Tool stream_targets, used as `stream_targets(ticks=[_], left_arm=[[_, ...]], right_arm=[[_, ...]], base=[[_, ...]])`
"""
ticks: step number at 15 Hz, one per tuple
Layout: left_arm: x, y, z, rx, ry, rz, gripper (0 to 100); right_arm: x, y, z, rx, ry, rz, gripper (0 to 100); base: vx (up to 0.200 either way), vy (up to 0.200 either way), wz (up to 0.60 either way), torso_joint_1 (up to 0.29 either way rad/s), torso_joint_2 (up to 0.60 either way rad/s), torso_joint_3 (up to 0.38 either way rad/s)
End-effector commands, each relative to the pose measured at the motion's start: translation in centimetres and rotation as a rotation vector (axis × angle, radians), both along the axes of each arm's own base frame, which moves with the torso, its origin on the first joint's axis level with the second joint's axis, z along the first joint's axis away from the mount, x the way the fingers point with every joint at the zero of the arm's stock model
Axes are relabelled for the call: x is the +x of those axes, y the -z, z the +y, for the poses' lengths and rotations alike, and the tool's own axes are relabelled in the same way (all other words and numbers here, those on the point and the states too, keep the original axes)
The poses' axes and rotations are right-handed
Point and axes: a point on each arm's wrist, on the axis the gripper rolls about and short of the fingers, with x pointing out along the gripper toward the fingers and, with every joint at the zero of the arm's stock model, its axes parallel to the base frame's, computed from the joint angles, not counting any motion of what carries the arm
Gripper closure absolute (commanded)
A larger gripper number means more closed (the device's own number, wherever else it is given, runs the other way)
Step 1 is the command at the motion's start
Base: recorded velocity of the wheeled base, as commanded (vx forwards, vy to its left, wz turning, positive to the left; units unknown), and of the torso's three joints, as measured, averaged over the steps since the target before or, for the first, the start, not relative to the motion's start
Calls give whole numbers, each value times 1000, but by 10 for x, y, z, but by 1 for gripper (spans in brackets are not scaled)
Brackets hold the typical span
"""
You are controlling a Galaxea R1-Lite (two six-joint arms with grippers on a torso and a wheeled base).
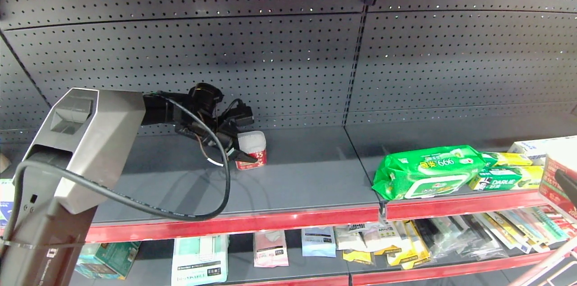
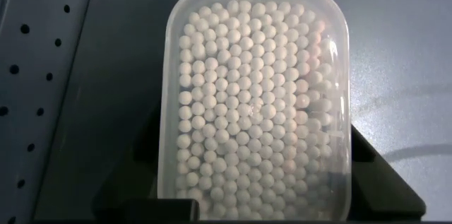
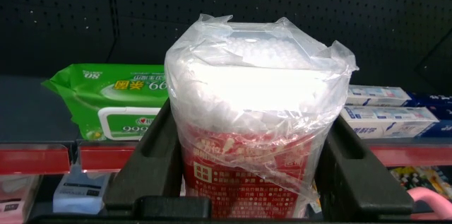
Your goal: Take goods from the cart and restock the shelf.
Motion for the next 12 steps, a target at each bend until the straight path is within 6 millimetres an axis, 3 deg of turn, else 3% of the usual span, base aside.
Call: stream_targets(ticks=[1,6,12], left_arm=[[-5,-9,2,7,9,1,100],[-17,-34,24,27,41,-13,100],[-33,-43,25,25,78,-12,100]], right_arm=[[0,0,0,-1,-1,1,100],[2,1,0,2,-1,10,100],[2,0,0,2,-1,9,100]], base=[[0,0,0,0,0,0],[0,0,0,0,0,0],[0,0,0,0,0,0]])
